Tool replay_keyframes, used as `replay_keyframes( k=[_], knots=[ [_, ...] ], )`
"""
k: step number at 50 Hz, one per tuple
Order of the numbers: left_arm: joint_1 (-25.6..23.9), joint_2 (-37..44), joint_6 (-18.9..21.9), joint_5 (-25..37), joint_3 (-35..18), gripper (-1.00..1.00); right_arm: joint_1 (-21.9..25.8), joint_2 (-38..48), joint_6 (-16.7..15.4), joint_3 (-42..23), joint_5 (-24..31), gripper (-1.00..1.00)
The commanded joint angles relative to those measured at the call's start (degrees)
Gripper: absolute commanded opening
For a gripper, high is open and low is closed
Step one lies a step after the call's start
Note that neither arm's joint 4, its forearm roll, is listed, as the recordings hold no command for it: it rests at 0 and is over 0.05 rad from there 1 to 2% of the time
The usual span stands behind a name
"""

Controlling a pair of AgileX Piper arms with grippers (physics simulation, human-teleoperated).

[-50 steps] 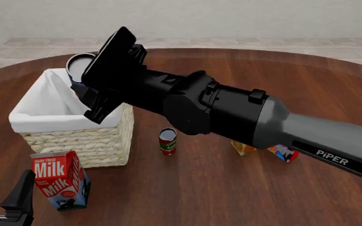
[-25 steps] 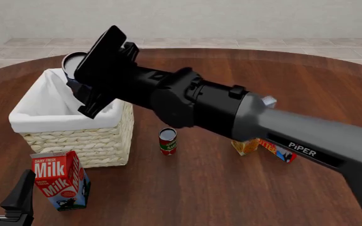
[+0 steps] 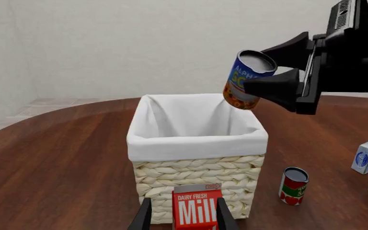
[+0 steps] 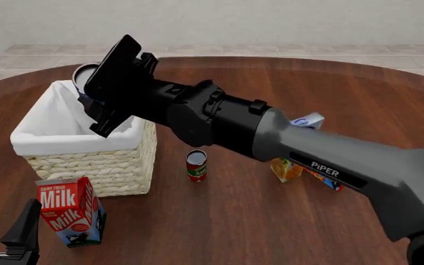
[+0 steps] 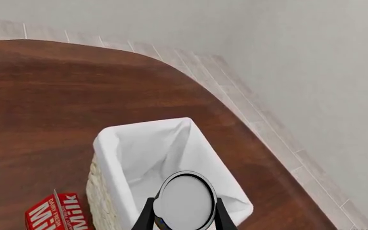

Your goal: Pick up the alphabet soup and the tomato sauce, and put them in the basket.

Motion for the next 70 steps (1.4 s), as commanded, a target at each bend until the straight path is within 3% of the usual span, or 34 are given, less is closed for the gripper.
replay_keyframes(
  k=[1,64,65,70],
  knots=[
    [0.0,0.0,0.0,0.0,0.0,1.00,-0.1,1.3,1.1,-2.0,0.1,-1.00],
    [0.0,0.0,0.0,0.0,0.0,1.00,-1.7,10.0,1.7,-9.5,1.2,-1.00],
    [0.0,0.0,0.0,0.0,0.0,1.00,-1.7,10.0,1.8,-9.5,1.1,1.00],
    [0.0,0.0,0.0,0.0,0.0,1.00,-1.8,9.7,1.7,-9.2,0.7,1.00]
  ],
)
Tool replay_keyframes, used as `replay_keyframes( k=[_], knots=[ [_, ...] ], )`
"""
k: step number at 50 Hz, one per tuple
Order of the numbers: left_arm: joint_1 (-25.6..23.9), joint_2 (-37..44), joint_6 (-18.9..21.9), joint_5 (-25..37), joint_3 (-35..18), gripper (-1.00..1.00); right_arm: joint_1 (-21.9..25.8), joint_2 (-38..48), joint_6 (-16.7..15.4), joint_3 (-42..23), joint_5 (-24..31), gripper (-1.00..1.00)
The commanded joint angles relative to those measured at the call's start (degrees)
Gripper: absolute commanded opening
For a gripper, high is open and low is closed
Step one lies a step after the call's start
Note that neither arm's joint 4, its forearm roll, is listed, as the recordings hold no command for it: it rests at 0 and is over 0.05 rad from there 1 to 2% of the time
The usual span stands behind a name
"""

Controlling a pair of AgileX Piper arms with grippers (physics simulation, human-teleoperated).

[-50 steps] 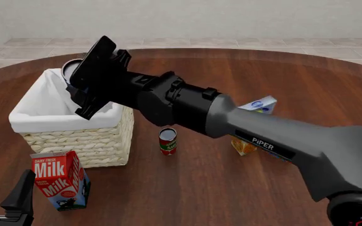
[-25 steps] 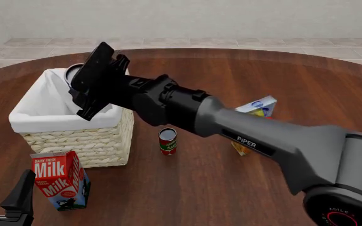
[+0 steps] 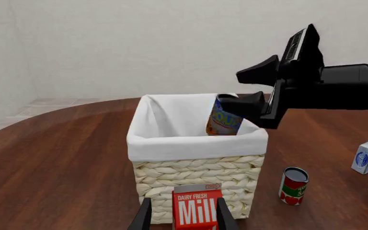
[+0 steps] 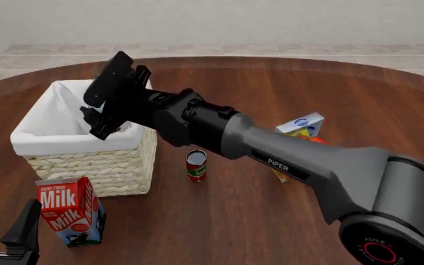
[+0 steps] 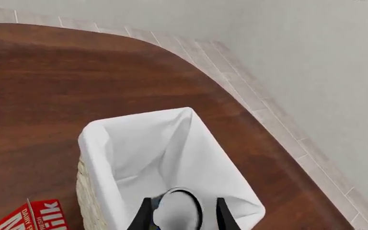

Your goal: Pick up the alphabet soup and the tomato sauce, and put them in the basket.

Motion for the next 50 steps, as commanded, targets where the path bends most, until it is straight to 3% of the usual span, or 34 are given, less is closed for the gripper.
replay_keyframes(
  k=[1,50],
  knots=[
    [0.0,0.0,0.0,0.0,0.0,1.00,-0.6,-0.1,1.0,-0.8,-0.8,1.00],
    [0.0,0.0,0.0,0.0,0.0,1.00,-1.4,-6.8,2.1,5.3,-2.8,1.00]
  ],
)
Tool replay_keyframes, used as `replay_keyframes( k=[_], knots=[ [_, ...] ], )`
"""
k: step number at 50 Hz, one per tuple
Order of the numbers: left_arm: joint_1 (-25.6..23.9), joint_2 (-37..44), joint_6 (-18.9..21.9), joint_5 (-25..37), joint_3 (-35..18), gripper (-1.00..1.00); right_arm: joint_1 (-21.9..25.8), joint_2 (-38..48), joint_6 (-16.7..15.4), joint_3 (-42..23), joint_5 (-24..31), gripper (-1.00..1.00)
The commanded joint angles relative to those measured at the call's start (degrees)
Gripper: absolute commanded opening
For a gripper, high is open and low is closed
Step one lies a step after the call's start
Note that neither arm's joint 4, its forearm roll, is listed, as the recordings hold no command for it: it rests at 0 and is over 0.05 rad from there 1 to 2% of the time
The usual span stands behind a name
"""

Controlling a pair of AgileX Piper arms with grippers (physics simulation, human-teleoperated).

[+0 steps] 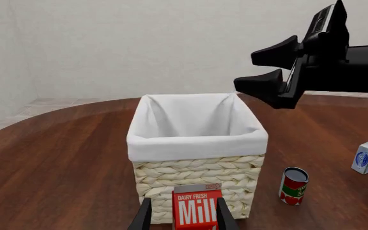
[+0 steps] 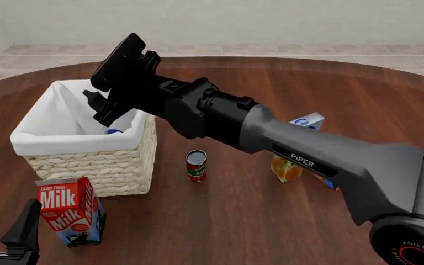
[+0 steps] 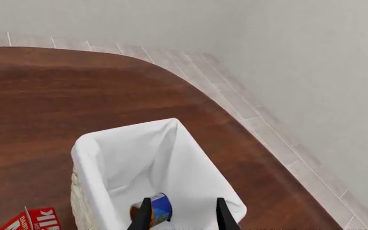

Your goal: Pick up the alphabet soup and the tomato sauce, and put them in the basket.

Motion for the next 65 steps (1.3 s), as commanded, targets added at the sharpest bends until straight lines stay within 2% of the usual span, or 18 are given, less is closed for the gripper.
replay_keyframes(
  k=[1,65],
  knots=[
    [0.0,0.0,0.0,0.0,0.0,1.00,-0.6,-2.2,0.5,2.2,-0.6,1.00],
    [0.0,0.0,0.0,0.0,0.0,1.00,-7.3,-8.4,6.1,14.2,-6.7,1.00]
  ],
)
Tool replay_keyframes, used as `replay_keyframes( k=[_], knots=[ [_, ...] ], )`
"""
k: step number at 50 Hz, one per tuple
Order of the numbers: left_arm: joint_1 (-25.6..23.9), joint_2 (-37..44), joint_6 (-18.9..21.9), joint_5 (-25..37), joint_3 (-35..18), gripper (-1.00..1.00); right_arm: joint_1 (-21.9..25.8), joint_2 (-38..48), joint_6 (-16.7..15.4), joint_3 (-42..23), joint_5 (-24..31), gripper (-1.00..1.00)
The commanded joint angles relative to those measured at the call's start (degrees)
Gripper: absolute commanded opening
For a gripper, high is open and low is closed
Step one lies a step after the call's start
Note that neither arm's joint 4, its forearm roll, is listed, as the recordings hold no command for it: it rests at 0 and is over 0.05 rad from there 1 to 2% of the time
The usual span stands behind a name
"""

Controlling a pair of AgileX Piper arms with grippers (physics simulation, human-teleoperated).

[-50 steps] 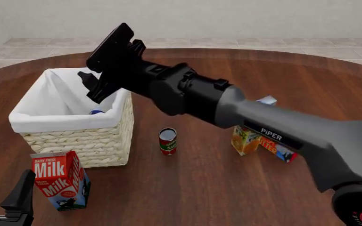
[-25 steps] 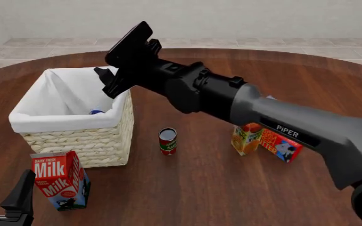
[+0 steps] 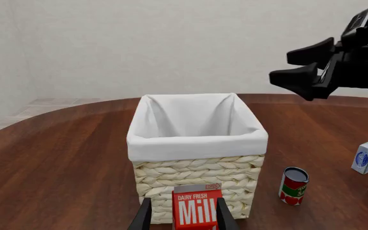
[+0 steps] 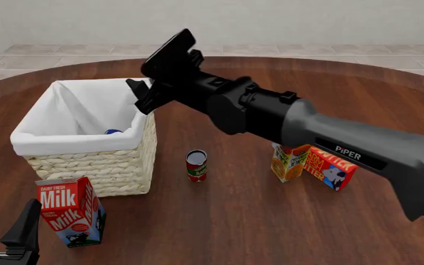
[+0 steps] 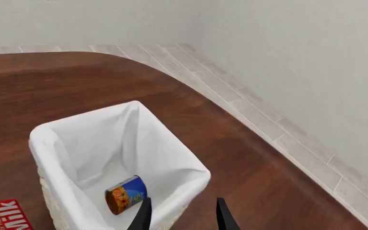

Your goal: Pick up the alphabet soup and the tomato sauce, and put them in the basket.

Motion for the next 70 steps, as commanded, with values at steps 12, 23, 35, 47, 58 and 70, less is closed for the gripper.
replay_keyframes(
  k=[12,23,35,47,58,70],
  knots=[
    [0.0,0.0,0.0,0.0,0.0,1.00,-1.8,-2.0,1.6,3.9,-2.1,1.00],
    [0.0,0.0,0.0,0.0,0.0,1.00,-2.9,-2.8,2.9,6.3,-3.5,1.00],
    [0.0,0.0,0.0,0.0,0.0,1.00,-3.9,-3.2,3.5,8.2,-4.5,1.00],
    [0.0,0.0,0.0,0.0,0.0,1.00,-4.2,-3.4,4.2,9.7,-5.5,1.00],
    [0.0,0.0,0.0,0.0,0.0,1.00,-4.8,-3.5,4.7,11.2,-6.5,1.00],
    [0.0,0.0,0.0,0.0,0.0,1.00,-4.7,-3.6,5.1,12.4,-6.7,1.00]
  ],
)
